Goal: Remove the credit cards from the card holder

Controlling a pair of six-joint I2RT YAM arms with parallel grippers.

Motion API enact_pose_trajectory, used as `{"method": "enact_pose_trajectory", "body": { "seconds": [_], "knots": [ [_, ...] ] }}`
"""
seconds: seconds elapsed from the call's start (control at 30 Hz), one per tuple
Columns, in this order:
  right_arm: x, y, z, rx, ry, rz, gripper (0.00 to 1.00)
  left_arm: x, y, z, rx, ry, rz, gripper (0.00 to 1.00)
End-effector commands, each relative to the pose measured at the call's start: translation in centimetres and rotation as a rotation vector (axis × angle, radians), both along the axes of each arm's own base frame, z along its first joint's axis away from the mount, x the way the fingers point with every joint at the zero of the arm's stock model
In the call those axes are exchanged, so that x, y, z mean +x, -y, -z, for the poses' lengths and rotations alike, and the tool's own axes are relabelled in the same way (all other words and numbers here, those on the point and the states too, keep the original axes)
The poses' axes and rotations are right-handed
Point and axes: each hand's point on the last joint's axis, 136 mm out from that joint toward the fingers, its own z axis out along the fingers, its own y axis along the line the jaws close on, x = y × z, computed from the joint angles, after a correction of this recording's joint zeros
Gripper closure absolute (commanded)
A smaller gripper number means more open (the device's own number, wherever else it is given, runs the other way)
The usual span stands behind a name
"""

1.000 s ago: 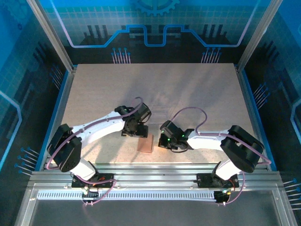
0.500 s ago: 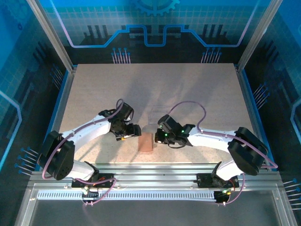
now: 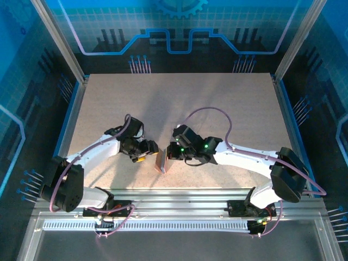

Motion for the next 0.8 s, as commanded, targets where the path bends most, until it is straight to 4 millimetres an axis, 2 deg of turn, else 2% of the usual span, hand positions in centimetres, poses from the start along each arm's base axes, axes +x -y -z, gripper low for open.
{"method": "enact_pose_trajectory", "body": {
  "seconds": [0.0, 0.2, 0.37, 0.5, 0.67, 0.77],
  "knots": [
    [0.0, -0.6, -1.1, -0.006, 0.026, -0.019, 1.0, -0.2, 0.0, -0.9, -0.042, 0.023, 0.019, 0.3],
    [0.0, -1.3, -1.4, 0.003, 0.028, -0.037, 1.0, -0.2, -0.2, -1.2, -0.05, 0.027, 0.011, 0.32],
    [-0.1, -0.8, -1.5, -0.025, 0.035, -0.043, 1.0, -0.1, 0.5, -1.3, -0.09, 0.02, 0.027, 0.37],
    [-0.3, 1.0, -1.0, -0.06, 0.031, -0.015, 1.0, 0.1, 1.8, -1.4, -0.161, 0.013, 0.049, 0.45],
    [-0.1, 4.1, 0.2, -0.086, 0.012, 0.039, 1.0, 0.6, 3.9, -2.0, -0.249, 0.013, 0.079, 0.62],
    [0.2, 5.9, 0.7, -0.088, 0.0, 0.069, 1.0, 0.8, 5.2, -2.2, -0.274, 0.009, 0.101, 0.67]
  ]
}}
